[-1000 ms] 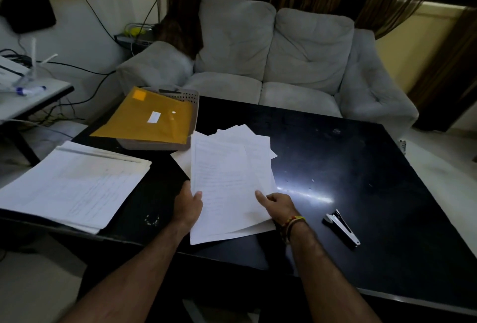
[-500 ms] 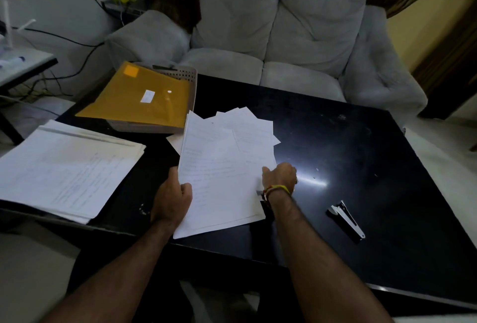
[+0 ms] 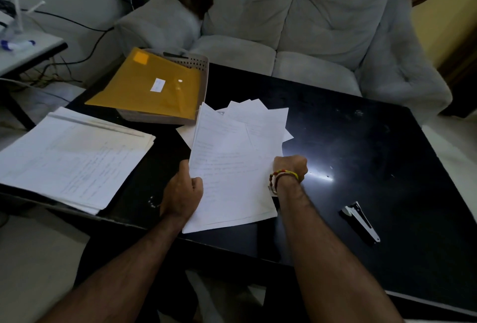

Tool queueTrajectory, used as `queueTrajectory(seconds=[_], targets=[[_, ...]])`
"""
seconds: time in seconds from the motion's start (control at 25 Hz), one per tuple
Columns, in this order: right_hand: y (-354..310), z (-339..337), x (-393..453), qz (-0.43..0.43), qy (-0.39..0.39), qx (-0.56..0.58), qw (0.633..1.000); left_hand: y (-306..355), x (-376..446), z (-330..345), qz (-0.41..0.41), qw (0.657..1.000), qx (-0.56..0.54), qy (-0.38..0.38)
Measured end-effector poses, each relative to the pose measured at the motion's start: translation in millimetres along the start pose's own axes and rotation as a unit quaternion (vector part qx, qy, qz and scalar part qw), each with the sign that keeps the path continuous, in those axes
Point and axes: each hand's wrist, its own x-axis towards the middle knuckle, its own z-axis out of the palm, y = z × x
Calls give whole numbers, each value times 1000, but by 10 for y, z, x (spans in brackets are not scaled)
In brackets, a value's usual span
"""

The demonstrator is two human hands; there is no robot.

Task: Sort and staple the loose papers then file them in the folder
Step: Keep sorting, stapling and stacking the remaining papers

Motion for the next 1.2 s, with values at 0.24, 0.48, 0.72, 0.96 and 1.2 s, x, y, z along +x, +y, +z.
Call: queueTrajectory(seconds=[0.24,0.48,0.72,0.96,1.2], targets=[[-148,-342,-51,-163,105,59,979,14,-34,-47,-16,1000,-25,-6],[-582,-862,-110,-345,232,228,880,111,-68,-126,-16,998,-51,-12],[-217,-435,-193,-211,-11,136,968,8,-57,-136,-21,989,-145,-25],[461,-66,-382,-139,-97,-82,982,-9,15,-96,-96,968,-231,19],[420,-106,-388,-144,-145,-128,971,-37,7,-63,-29,987,-158,-4]])
